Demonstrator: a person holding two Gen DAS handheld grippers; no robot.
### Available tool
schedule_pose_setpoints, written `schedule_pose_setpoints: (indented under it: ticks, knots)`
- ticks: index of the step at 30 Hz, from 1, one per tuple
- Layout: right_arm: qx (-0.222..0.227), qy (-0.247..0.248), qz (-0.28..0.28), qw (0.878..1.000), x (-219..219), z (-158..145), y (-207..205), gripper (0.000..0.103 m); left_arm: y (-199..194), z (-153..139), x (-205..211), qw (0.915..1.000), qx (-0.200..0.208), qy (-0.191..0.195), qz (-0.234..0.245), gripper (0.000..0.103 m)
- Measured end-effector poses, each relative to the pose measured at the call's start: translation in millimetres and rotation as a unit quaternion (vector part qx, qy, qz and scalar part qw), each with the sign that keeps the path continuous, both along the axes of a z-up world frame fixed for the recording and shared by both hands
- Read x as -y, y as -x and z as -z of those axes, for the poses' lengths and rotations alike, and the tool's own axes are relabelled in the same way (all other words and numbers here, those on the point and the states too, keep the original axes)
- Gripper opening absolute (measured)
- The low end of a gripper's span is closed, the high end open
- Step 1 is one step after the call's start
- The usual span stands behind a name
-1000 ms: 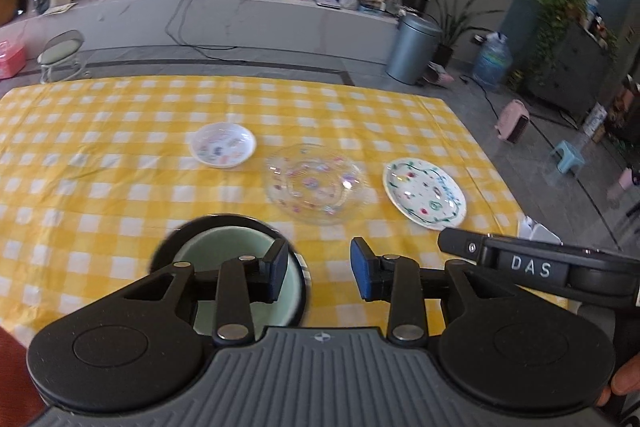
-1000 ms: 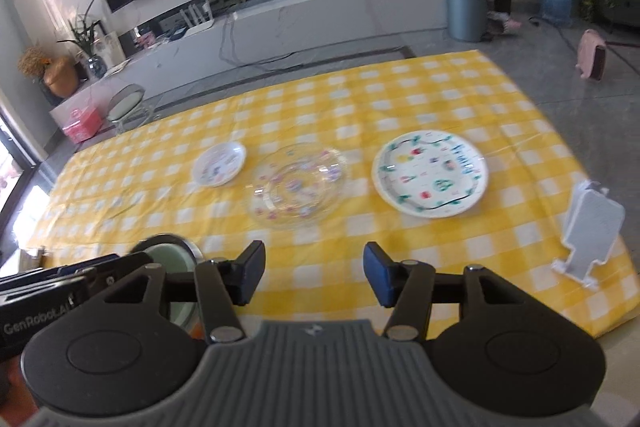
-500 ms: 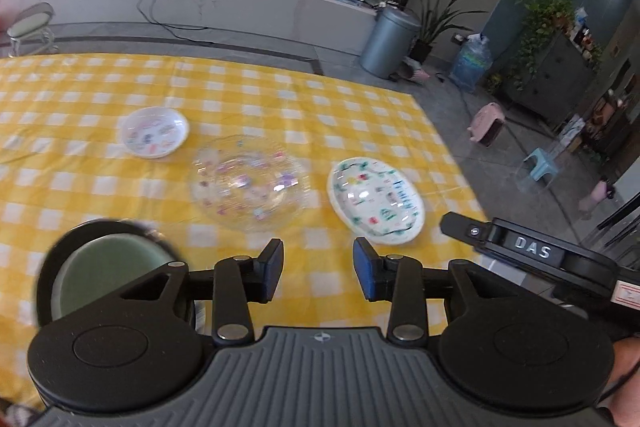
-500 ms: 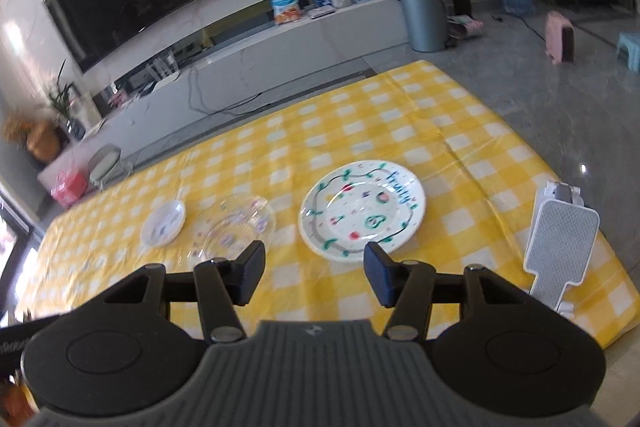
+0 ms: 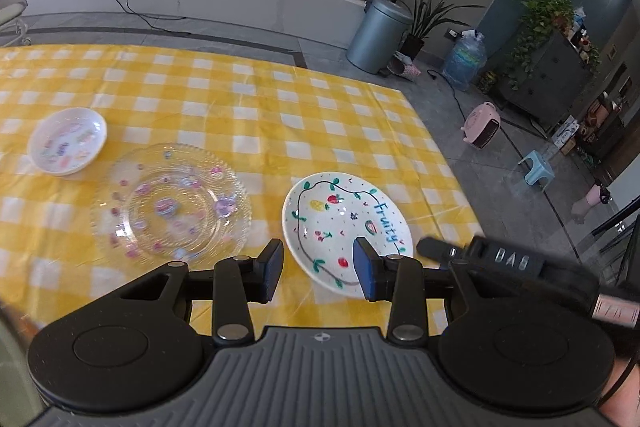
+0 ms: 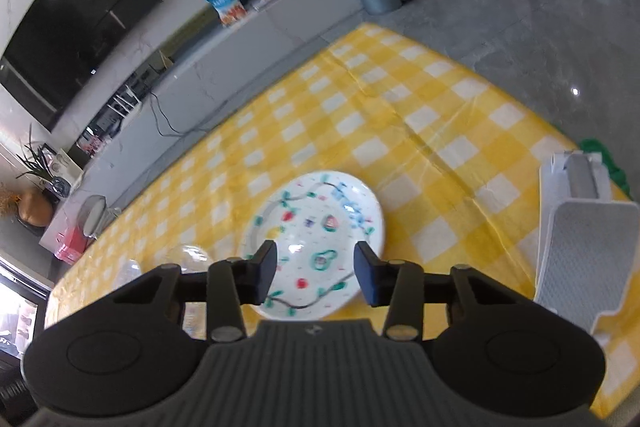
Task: Organize plates and bowls
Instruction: 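Move both grippers to the white Fruity plate and close on its rim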
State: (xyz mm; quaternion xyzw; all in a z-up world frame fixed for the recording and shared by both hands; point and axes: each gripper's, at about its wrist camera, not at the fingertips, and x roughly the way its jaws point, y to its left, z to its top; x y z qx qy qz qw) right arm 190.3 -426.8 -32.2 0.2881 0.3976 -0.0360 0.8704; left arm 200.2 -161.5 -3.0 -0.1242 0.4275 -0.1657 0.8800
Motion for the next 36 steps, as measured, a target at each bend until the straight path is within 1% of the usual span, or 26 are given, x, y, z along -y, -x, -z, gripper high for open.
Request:
schedule_pose_setpoints:
  ticks: [3,5,9,12,15,18,20,21,22,23,25,27,29,30,32,36]
  knots:
    - [-0.013,-0.003,0.003,1.000,11,18,-10,0.038,-14,13,8,1.0000,-0.004,-0.004,-0.001,0.043]
    - [-0.018,-0.006,0.014,1.000,19,29,-16,0.038,-21,21,12,0.9998,-0.011,-0.011,-0.011,0.043]
    - [-0.027,-0.004,0.027,0.999,30,44,-25,0.037,-34,32,14,0.9993,-0.025,-0.013,-0.022,0.043]
    - [-0.031,-0.007,0.038,0.999,38,51,-28,0.034,-40,38,17,0.9992,-0.024,-0.024,-0.023,0.043]
    - [-0.024,-0.013,0.042,0.999,42,54,-28,0.032,-46,45,24,0.9985,-0.032,-0.035,-0.026,0.043]
    - [-0.021,-0.012,0.042,0.999,42,54,-27,0.032,-50,51,26,0.9982,-0.041,-0.035,-0.027,0.043]
    - [-0.019,-0.012,0.041,0.999,42,55,-28,0.026,-50,52,29,0.9981,-0.042,-0.039,-0.021,0.042]
    - [-0.021,-0.019,0.039,0.999,43,56,-28,0.021,-50,53,30,0.9981,-0.042,-0.041,-0.019,0.039]
    - [-0.023,-0.032,0.039,0.998,44,58,-29,0.018,-50,54,31,0.9981,-0.043,-0.042,-0.016,0.037]
    - [-0.023,-0.042,0.042,0.998,45,59,-28,0.017,-51,55,33,0.9980,-0.045,-0.042,-0.014,0.035]
    - [-0.023,-0.055,0.040,0.997,45,60,-28,0.012,-52,56,34,0.9978,-0.046,-0.046,-0.016,0.033]
    - [-0.021,-0.059,0.036,0.997,43,60,-29,0.012,-53,58,34,0.9975,-0.047,-0.050,-0.016,0.030]
    - [-0.021,-0.062,0.032,0.997,41,60,-29,0.006,-54,59,35,0.9972,-0.048,-0.055,-0.016,0.025]
    - [-0.022,-0.060,0.032,0.997,40,60,-29,0.004,-54,60,34,0.9970,-0.048,-0.058,-0.017,0.022]
    - [-0.023,-0.060,0.034,0.997,39,60,-28,0.003,-54,61,34,0.9967,-0.049,-0.061,-0.018,0.018]
    - [-0.023,-0.065,0.042,0.997,42,60,-26,0.002,-53,60,34,0.9968,-0.056,-0.056,-0.013,0.014]
